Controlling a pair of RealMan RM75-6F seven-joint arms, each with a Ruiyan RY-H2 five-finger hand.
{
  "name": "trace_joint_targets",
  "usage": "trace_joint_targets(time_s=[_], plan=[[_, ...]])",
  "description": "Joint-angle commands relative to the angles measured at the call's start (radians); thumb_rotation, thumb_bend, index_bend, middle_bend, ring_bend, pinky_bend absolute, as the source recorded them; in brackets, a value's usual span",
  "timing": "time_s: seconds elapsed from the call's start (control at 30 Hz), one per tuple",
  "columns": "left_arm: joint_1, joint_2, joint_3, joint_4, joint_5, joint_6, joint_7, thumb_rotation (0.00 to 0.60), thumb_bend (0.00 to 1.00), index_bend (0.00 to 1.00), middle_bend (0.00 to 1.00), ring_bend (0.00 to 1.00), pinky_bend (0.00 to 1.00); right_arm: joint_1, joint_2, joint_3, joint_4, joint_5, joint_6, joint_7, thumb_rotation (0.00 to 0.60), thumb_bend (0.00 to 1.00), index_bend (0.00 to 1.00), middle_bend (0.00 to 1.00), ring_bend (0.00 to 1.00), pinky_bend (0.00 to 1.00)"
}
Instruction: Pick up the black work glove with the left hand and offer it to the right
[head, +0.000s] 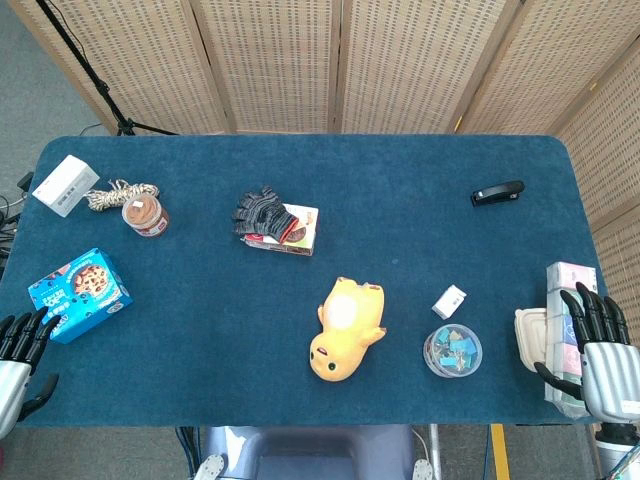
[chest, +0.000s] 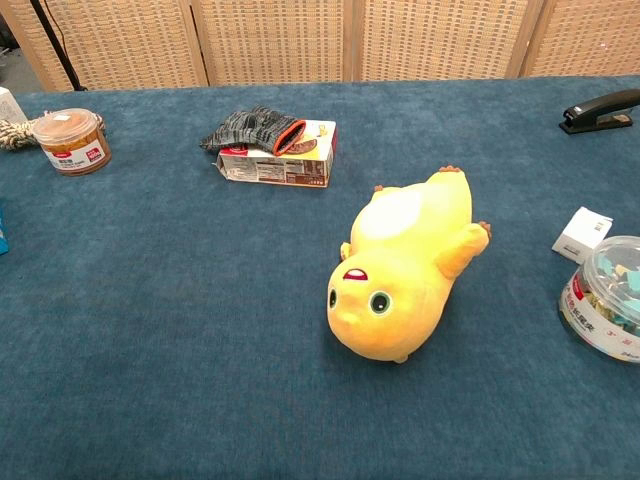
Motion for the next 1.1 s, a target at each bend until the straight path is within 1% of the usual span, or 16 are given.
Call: trace_joint_targets(time_s=[0.03, 0.23, 0.33, 0.43, 0.47, 0.57, 0.67, 0.73, 0.83, 0.93, 1.03, 1.1], plan=[[0.000, 0.000, -0.002, -0.002, -0.004, -0.005, 0.004, 0.600, 0.36, 0.00, 0.00, 0.00, 0.00, 0.002, -0.001, -0.003, 0.001, 0.001, -0.005, 0.002, 0.600, 0.00, 0.04, 0.00, 0.00, 0.00], [-0.004, -0.014, -0.007, 0.012, 0.011, -0.001, 0.001, 0.600, 0.36, 0.00, 0.00, 0.00, 0.00, 0.004, 0.004, -0.004, -0.001, 0.001, -0.013, 0.006, 0.600, 0.00, 0.04, 0.00, 0.00, 0.00], [-0.029, -0.010, -0.005, 0.035, 0.046, -0.013, -0.066, 0.600, 0.36, 0.00, 0.00, 0.00, 0.00, 0.001, 0.010, -0.006, -0.010, -0.007, -0.005, 0.017, 0.600, 0.00, 0.04, 0.00, 0.00, 0.00], [-0.075, 0.000, -0.029, 0.048, 0.048, -0.045, -0.140, 0.600, 0.34, 0.00, 0.00, 0.00, 0.00, 0.000, 0.009, -0.004, -0.010, -0.005, -0.002, 0.022, 0.600, 0.00, 0.04, 0.00, 0.00, 0.00], [-0.114, 0.009, -0.049, 0.052, 0.041, -0.083, -0.167, 0.600, 0.34, 0.00, 0.00, 0.00, 0.00, 0.001, 0.008, -0.004, -0.012, -0.001, -0.006, 0.027, 0.600, 0.00, 0.04, 0.00, 0.00, 0.00], [-0.225, 0.038, -0.089, 0.063, 0.051, -0.190, -0.259, 0.600, 0.32, 0.00, 0.00, 0.00, 0.00, 0.006, 0.007, 0.003, -0.007, 0.013, -0.016, 0.031, 0.600, 0.00, 0.04, 0.00, 0.00, 0.00], [-0.334, 0.034, -0.129, 0.108, 0.063, -0.282, -0.342, 0.600, 0.32, 0.00, 0.00, 0.00, 0.00, 0.013, 0.004, 0.017, 0.000, 0.040, -0.027, 0.024, 0.600, 0.00, 0.04, 0.00, 0.00, 0.00], [-0.405, 0.013, -0.154, 0.154, 0.061, -0.346, -0.381, 0.600, 0.32, 0.00, 0.00, 0.00, 0.00, 0.021, 0.000, 0.028, 0.006, 0.064, -0.042, 0.020, 0.600, 0.00, 0.04, 0.00, 0.00, 0.00], [-0.471, -0.019, -0.177, 0.208, 0.055, -0.399, -0.419, 0.600, 0.32, 0.00, 0.00, 0.00, 0.00, 0.029, -0.007, 0.038, 0.013, 0.090, -0.058, 0.011, 0.600, 0.00, 0.04, 0.00, 0.00, 0.00], [-0.552, -0.068, -0.206, 0.289, 0.038, -0.467, -0.453, 0.600, 0.32, 0.00, 0.00, 0.00, 0.00, 0.040, -0.020, 0.051, 0.026, 0.124, -0.076, -0.015, 0.600, 0.00, 0.04, 0.00, 0.00, 0.00], [-0.651, -0.118, -0.234, 0.367, 0.001, -0.581, -0.470, 0.600, 0.32, 0.00, 0.00, 0.00, 0.00, 0.056, -0.041, 0.067, 0.047, 0.169, -0.103, -0.047, 0.600, 0.00, 0.04, 0.00, 0.00, 0.00], [-0.695, -0.140, -0.243, 0.400, -0.017, -0.635, -0.470, 0.600, 0.32, 0.00, 0.00, 0.00, 0.00, 0.063, -0.049, 0.076, 0.058, 0.191, -0.114, -0.062, 0.600, 0.00, 0.04, 0.00, 0.00, 0.00]])
